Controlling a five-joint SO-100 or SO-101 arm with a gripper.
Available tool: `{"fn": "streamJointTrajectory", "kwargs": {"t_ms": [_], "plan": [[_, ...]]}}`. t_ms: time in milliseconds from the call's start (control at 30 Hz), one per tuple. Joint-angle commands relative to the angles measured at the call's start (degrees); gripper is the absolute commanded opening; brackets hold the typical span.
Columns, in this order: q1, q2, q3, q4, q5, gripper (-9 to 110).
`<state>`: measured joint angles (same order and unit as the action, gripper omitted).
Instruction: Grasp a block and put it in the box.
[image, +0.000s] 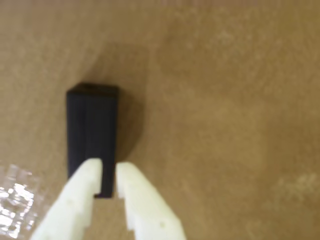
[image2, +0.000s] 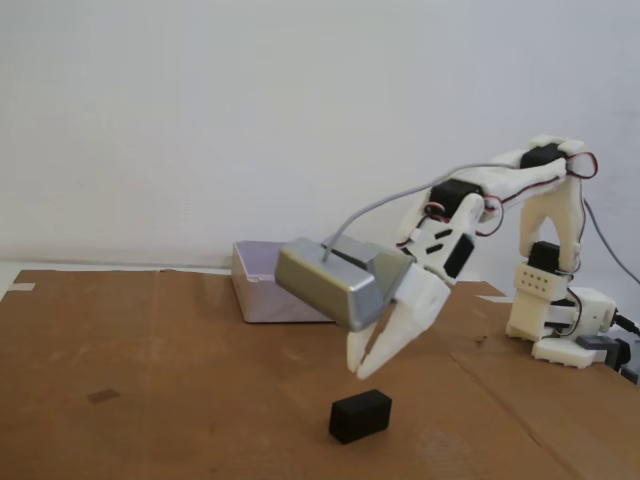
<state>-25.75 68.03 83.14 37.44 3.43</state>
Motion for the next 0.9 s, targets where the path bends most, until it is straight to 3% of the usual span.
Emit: {"fn": "streamJointTrajectory", "kwargs": {"t_ms": [0,333,600,867], "plan": [[-1.1,2.8,-6.9,-2.9,-0.7,2],[-1.8,2.5,-9.9,-2.5,-0.9,2],[-1.8,2.7,-13.3,8.1,-0.9,3],[-1.3,2.6,-14.1,9.8,-0.9,3]]}}
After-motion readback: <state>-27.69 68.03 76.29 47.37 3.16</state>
